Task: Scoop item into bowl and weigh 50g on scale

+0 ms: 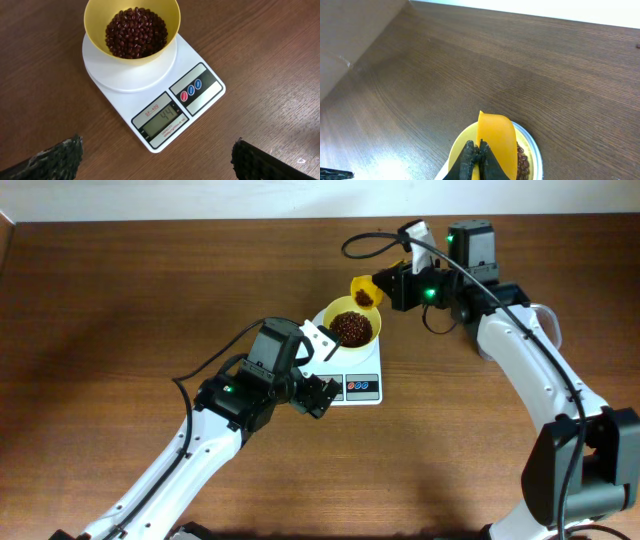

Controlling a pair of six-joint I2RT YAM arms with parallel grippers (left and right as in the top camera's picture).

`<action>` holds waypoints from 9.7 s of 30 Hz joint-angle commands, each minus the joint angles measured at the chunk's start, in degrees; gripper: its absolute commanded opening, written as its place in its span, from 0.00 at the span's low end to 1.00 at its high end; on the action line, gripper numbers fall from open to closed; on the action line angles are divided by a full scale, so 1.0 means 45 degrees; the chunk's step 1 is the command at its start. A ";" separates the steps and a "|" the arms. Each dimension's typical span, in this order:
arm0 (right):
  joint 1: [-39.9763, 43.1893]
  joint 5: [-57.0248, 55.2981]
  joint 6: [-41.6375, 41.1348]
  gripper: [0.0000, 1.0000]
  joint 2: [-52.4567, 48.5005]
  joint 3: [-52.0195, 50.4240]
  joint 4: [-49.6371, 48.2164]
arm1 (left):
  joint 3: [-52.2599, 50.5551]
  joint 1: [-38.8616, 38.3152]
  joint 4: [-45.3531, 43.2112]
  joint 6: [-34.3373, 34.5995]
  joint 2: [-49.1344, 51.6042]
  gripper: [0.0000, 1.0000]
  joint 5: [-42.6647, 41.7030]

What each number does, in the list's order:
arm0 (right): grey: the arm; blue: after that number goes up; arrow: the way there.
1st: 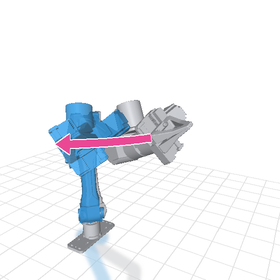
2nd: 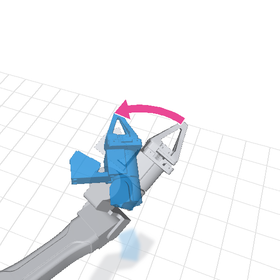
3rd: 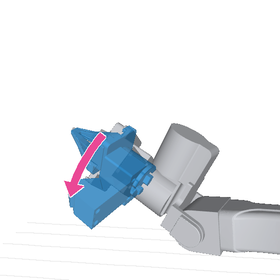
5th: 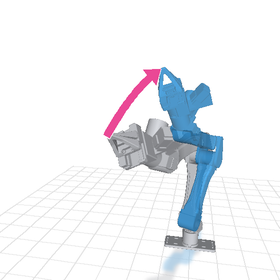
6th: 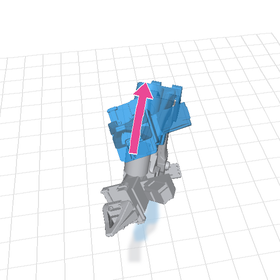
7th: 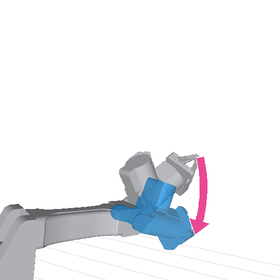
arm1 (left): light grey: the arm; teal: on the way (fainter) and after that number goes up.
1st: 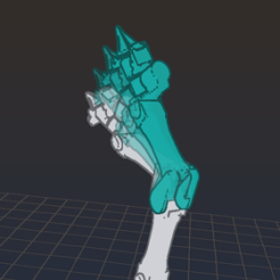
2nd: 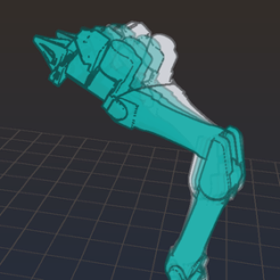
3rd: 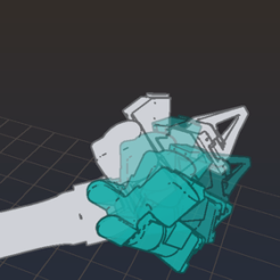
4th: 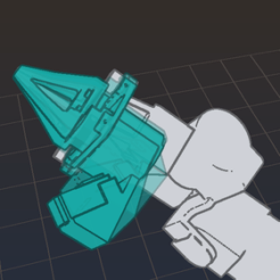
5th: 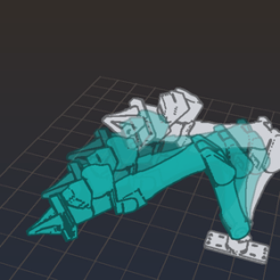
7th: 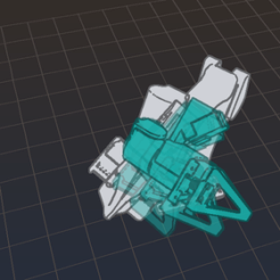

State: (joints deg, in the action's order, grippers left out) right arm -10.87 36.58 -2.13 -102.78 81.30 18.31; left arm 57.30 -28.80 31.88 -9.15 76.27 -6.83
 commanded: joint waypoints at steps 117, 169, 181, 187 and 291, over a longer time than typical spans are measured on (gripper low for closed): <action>-0.1005 -0.1277 0.5047 0.04 0.0204 0.0078 0.0840 | 0.0015 0.0044 -0.0024 0.0155 -0.0238 0.99 -0.0087; -0.1078 -0.1710 0.5999 0.04 0.0005 0.0053 0.1078 | 0.0015 0.0044 0.0024 0.0155 -0.0238 0.99 -0.0087; -0.1078 -0.1234 0.6363 0.04 0.0005 0.0053 0.1258 | 0.0015 0.0044 0.0024 0.0155 -0.0238 0.99 -0.0087; -0.1078 -0.1224 0.8738 0.04 0.0005 0.0053 0.1525 | 0.0015 0.0044 0.0024 0.0155 -0.0238 0.99 -0.0087; 0.3517 -1.0210 -0.5251 0.04 -0.0612 0.0053 0.4532 | 0.0015 0.0044 0.0024 0.0155 -0.0238 0.99 -0.0087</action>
State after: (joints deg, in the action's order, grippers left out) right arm 4.64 -11.27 -26.11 -104.71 81.52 40.82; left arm 57.30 -28.80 32.08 -9.15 76.27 -6.83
